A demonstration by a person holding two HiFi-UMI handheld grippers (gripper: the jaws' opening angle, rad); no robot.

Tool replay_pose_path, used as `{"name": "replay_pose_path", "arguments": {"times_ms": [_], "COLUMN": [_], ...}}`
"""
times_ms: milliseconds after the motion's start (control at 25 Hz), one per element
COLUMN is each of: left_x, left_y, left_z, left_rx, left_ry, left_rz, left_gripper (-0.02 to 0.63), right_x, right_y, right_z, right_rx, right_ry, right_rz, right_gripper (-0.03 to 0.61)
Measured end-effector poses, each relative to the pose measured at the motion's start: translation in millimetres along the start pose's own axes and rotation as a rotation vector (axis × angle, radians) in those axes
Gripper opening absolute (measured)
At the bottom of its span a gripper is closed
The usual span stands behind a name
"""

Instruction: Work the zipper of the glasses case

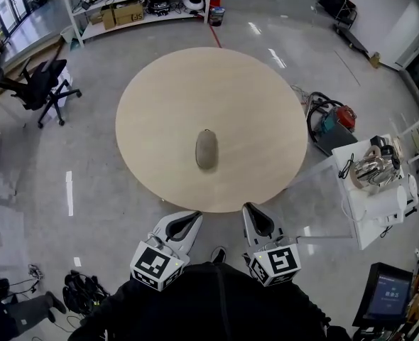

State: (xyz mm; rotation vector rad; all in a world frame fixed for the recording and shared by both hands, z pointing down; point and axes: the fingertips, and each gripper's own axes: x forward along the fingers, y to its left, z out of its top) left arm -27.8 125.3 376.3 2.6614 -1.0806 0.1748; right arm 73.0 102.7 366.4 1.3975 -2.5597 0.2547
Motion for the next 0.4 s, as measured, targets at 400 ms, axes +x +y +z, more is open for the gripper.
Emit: {"name": "replay_pose_path", "arguments": {"times_ms": [400], "left_x": [-33], "left_y": [31], "left_z": [2], "left_rx": [-0.002], "left_ry": [-0.002], "left_rz": [0.101], "left_gripper": [0.006], "right_x": [32], "right_y": [32], "right_z": [2], "right_rx": [-0.004], "right_ry": [-0.015], "right_rz": [0.093], "right_gripper": [0.02]}}
